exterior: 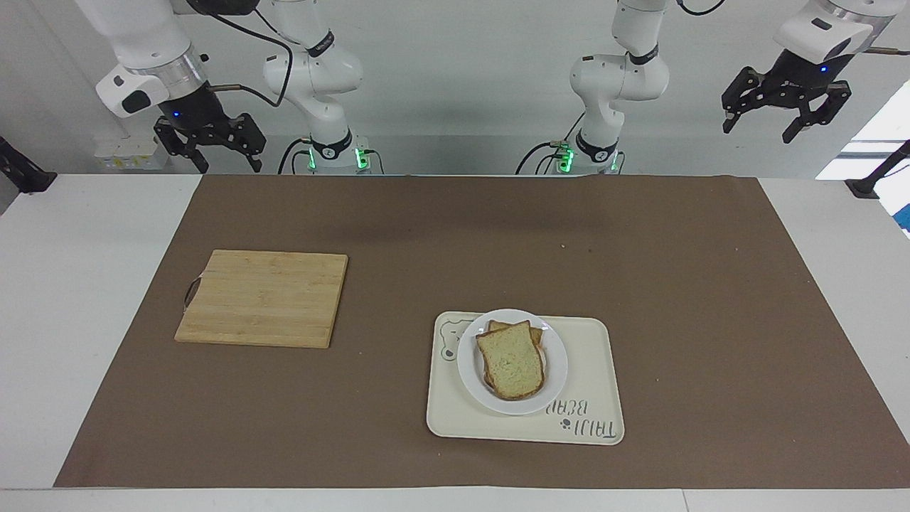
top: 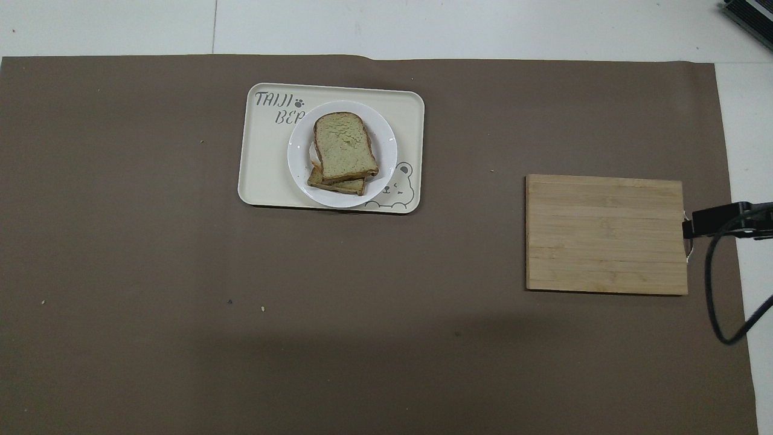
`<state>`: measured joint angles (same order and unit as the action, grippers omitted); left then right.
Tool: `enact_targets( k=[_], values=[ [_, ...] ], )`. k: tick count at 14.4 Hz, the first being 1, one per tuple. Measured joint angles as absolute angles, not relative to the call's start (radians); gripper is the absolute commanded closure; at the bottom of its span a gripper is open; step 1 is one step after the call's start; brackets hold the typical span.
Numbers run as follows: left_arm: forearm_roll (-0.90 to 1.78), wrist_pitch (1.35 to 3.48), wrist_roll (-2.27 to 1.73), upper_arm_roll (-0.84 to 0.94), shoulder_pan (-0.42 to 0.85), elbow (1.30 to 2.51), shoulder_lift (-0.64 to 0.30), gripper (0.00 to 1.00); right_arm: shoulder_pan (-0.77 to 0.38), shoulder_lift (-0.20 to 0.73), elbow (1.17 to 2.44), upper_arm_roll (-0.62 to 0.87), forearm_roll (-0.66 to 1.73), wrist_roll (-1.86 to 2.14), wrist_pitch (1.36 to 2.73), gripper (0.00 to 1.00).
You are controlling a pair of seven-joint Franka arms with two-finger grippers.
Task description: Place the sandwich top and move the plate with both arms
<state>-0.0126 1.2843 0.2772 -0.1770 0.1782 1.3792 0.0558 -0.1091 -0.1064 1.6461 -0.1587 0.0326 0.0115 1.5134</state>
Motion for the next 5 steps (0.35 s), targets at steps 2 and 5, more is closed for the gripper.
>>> enact_targets(
  k=[2, 5],
  values=[
    [-0.008, 1.285, 0.245, -0.177, 0.178, 1.379, 0.056, 0.00, -0.107, -0.106, 1.646, -0.162, 0.033, 0.012, 1.513, 0.00],
    [-0.007, 1.285, 0.236, -0.177, 0.178, 1.379, 0.056, 0.00, -0.106, -0.106, 1.646, -0.162, 0.032, 0.016, 1.514, 0.00]
  ],
)
